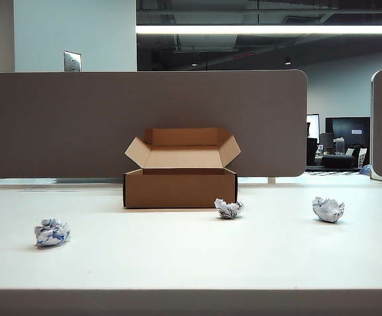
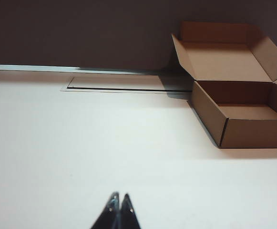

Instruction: Pick up all the paper balls on the table and put them in the paper box.

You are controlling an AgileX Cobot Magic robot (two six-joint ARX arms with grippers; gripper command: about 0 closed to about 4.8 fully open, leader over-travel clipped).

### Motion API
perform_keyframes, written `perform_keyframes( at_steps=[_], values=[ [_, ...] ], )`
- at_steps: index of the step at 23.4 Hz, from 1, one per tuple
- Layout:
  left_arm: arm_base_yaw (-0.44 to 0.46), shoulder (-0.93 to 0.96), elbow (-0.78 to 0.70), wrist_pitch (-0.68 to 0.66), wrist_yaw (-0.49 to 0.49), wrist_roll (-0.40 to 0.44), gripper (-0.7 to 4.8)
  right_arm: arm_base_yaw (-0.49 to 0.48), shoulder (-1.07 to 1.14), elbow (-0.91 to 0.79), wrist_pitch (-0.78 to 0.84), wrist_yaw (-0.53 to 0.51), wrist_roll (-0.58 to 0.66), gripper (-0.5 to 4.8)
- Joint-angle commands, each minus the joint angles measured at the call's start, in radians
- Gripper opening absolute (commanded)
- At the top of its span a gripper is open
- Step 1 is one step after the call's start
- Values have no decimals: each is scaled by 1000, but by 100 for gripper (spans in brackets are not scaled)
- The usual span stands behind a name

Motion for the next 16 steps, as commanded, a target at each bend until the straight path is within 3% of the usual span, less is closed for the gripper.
perform_keyframes(
  at_steps=[1, 8, 11, 16],
  values=[
    [3, 0, 4, 5, -3, 4, -2, 0, -3, -3, 24, -3, 3, -1],
    [3, 0, 4, 5, -3, 3, -2, 0, -3, -3, 24, -3, 4, -1],
    [2, 0, 26, 5, 10, -25, -3, 0, -3, 14, 25, 6, 151, -2],
    [2, 3, 161, -27, 14, -58, -3, 0, -2, 129, 26, 41, 212, -3]
  ],
)
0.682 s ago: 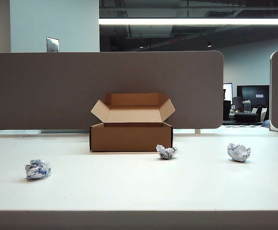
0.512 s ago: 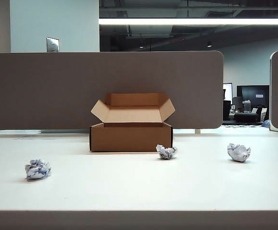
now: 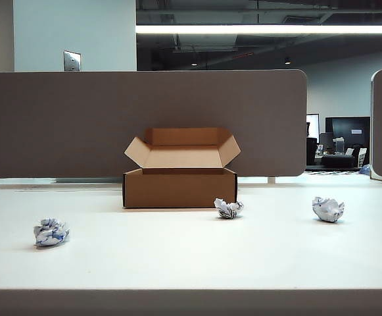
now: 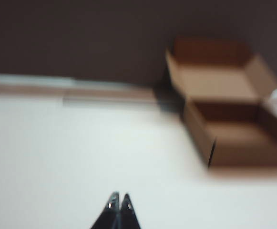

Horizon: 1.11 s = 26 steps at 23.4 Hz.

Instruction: Pick up all the paper balls on the table and put them in the paper box.

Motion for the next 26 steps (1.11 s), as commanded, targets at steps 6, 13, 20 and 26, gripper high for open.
perform_keyframes(
  at_steps=[6, 13, 20, 26],
  values=[
    [2, 235, 421, -80, 39, 58, -3, 0, 157, 367, -36, 77, -56, -4],
    [-27, 547, 692, -257, 162, 99, -4, 0, 636, 705, -118, 77, -132, -4],
    [-55, 767, 720, -334, 246, 138, 9, 23, 1043, 946, -292, -25, -132, -4],
    [-110, 992, 720, -403, 414, 163, 136, 70, 1254, 950, -282, -40, -135, 0]
  ],
)
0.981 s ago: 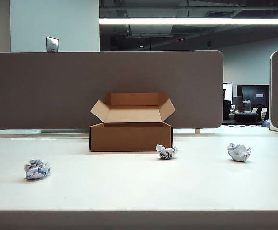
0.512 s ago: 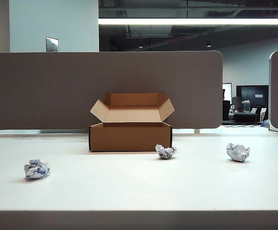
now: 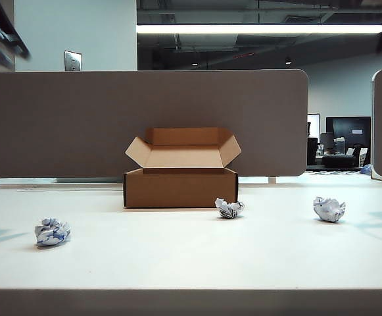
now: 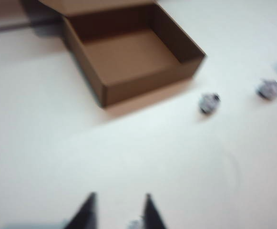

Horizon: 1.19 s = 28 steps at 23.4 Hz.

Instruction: Pick up all the paper balls on the table and put them in the paper box.

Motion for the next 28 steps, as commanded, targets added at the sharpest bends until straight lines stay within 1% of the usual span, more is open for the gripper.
perform_keyframes(
  at_steps=[1, 2, 3, 4, 5, 6, 8, 10, 11, 12, 14, 18, 20, 22, 25, 28],
  values=[
    [-38, 87, 2, -39, 34, 12, 149, 26, 105, 8, 0, -15, -7, 4],
    [-49, 105, 2, -49, 38, 20, 164, 27, 124, 8, -3, -23, -7, 18],
    [-64, 124, 2, -67, 37, 37, 181, 27, 154, 8, -6, -43, -7, 69],
    [-80, 144, 2, -82, 33, 53, 188, 30, 182, 8, -9, -62, -7, 142],
    [-106, 168, 2, -109, 23, 60, 188, 32, 222, 8, -9, -81, -6, 261],
    [-127, 190, 2, -130, 9, 81, 189, 37, 256, 8, -4, -100, -6, 348],
    [-164, 212, 2, -149, -31, 124, 195, 38, 295, 8, 6, -114, -3, 409],
    [-198, 226, 2, -154, -97, 150, 226, 39, 319, 8, 10, -114, -3, 446],
    [-212, 234, 1, -156, -134, 171, 249, 39, 332, 8, 10, -117, -2, 458],
    [-224, 240, 1, -157, -154, 193, 256, 39, 340, 8, 10, -117, -2, 464],
    [-240, 251, 1, -156, -171, 224, 256, 39, 352, 8, 12, -117, -2, 464],
    [-268, 275, 1, -154, -312, 267, 257, 39, 359, 8, 13, -110, 28, 464],
    [-269, 293, 0, -146, -311, 272, 263, 39, 361, 8, 14, -109, 32, 464],
    [-269, 326, 0, -131, -325, 272, 289, 39, 362, 8, 11, -108, 34, 464],
    [-269, 408, 1, -85, -317, 264, 301, 39, 362, 8, 3, -98, 36, 464],
    [-269, 454, 1, -68, -311, 264, 302, 39, 362, 8, -4, -98, 36, 464]
  ],
)
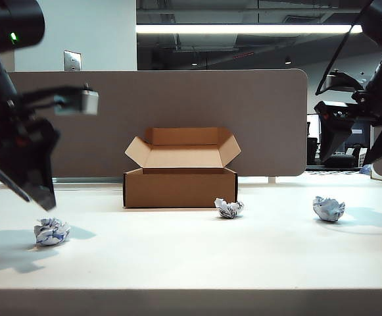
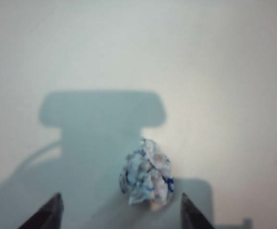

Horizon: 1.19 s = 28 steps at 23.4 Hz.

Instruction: Pick up all the paper balls on the table and put them in the paper box.

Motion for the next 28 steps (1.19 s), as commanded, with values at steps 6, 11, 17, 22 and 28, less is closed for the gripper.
perform_keyframes(
  at_steps=[6, 11, 17, 22, 28],
  values=[
    [0, 93, 1, 66, 14, -23, 302, 2, -5, 8, -4, 2, 7, 464],
    [0, 120, 1, 93, 22, -49, 302, 7, -5, 8, -8, -1, 42, 464],
    [0, 140, 0, 74, 24, -68, 301, 45, 5, 8, -29, -1, 57, 463],
    [1, 145, 0, 57, 22, -88, 301, 80, 54, 8, -35, 29, 52, 463],
    [1, 168, 1, 35, 21, -91, 301, 82, 128, 8, -63, 27, 47, 463]
  ],
)
